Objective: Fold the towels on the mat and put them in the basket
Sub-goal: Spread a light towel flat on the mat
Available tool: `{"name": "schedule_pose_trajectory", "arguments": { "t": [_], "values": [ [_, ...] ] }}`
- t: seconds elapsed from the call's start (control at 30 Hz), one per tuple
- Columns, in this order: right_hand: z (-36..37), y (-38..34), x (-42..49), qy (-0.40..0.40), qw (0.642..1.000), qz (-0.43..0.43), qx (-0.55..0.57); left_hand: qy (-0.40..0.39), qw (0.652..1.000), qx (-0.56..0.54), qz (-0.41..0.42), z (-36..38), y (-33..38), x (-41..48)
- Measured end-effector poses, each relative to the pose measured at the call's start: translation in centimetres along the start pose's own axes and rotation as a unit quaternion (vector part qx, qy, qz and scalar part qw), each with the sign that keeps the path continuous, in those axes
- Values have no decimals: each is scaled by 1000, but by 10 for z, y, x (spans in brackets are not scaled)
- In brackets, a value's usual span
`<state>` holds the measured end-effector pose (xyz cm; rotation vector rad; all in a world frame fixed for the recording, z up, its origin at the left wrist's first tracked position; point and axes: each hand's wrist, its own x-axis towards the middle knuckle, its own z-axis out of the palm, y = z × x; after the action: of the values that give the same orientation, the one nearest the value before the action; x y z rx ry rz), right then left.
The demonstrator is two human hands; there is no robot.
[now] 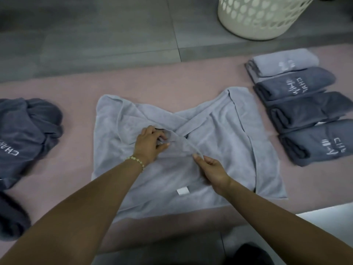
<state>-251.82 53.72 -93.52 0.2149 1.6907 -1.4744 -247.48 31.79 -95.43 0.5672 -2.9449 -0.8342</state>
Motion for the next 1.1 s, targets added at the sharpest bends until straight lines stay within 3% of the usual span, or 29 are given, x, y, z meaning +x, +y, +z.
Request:
{"name": "schedule_pose_trajectory", "arguments": {
  "t": [0.23, 0.33, 0.4, 0.6, 0.77, 0.97, 1.03, 1.1],
  "values": [
    [-10, 6, 12, 7, 1000, -14, 21, -14, 999, -19, 40, -2, -11, 21],
    [-11, 0, 11, 6, 999, -21, 27, 24, 998, -50, 25, -6, -3, 31],
    [-15, -9, 7, 13, 999, -38, 13, 36, 994, -101, 24, -13, 17, 38],
    [-69, -30, -29, 74, 989, -132, 6, -35, 972, -177, 153, -19, 123, 65],
    [-146, -10, -57, 146, 979, -143, -26, -97, 955, -146, 241, 18, 214, 77],
    [-200, 26, -51, 185, 977, -62, -82, -211, 949, -29, 233, 84, 236, 82],
    [-203, 30, -41, 207, 968, -46, -134, -206, 956, -32, 206, 94, 223, 78],
    [-201, 22, -34, 254, 950, -71, -168, -147, 972, -35, 181, 92, 209, 79]
  ]
}}
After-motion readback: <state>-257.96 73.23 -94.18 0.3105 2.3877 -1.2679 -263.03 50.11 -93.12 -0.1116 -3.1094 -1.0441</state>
